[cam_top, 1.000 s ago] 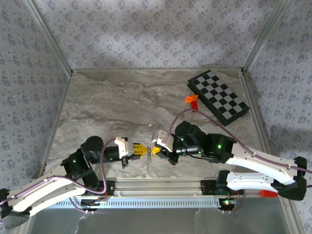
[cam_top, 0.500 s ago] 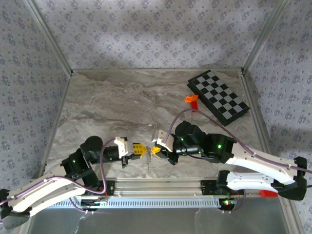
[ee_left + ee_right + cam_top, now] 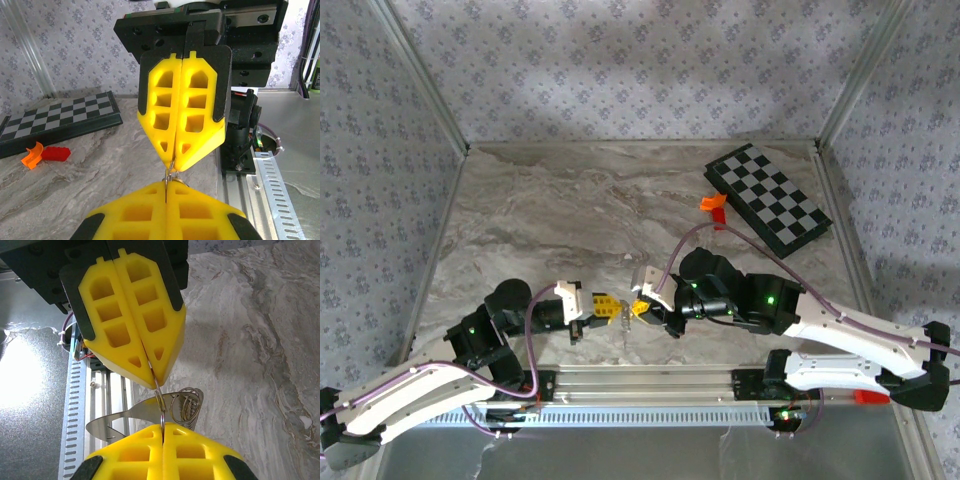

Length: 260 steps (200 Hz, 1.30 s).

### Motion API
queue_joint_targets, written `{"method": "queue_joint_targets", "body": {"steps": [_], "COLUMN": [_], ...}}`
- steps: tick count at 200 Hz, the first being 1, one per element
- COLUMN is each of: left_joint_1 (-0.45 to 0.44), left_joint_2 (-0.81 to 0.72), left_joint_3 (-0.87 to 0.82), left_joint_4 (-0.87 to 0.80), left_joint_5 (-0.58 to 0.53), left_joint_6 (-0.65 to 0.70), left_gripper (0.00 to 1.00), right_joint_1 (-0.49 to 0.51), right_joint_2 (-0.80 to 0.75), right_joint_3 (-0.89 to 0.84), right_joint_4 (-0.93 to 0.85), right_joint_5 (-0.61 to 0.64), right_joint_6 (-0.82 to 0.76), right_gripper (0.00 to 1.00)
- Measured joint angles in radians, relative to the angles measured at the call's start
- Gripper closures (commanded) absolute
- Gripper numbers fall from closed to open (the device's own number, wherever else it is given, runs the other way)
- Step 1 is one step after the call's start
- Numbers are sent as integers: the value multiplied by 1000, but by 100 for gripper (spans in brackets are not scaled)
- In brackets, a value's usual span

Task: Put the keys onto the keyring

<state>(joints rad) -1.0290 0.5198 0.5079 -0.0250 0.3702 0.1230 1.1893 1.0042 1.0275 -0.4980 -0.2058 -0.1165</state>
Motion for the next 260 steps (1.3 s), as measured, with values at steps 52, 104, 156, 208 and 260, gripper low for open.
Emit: {"method": "queue_joint_targets", "body": {"steps": [52, 104, 156, 208, 260], "left_joint_1": [0, 0, 0, 0, 0], "left_joint_2": [10, 14, 33, 47, 67], "left_joint_3": [0, 0, 6, 19, 31], "left_joint_4": [0, 0, -5, -18, -31], "left_joint_5": [0, 0, 1, 1, 5], "left_joint_6": [0, 8, 8, 8, 8], "left_gripper": [100, 100, 100, 100, 100], "right_joint_1": [0, -2, -2, -2, -2], "right_joint_2": [6, 11, 13, 13, 13], "right_joint_3": [3, 9, 10, 10, 10], "right_joint_4": [1, 1, 1, 1, 0], "right_joint_5": [-8, -15, -17, -16, -15], "right_joint_6": [0, 0, 0, -1, -6], "right_gripper": [100, 100, 100, 100, 100]}}
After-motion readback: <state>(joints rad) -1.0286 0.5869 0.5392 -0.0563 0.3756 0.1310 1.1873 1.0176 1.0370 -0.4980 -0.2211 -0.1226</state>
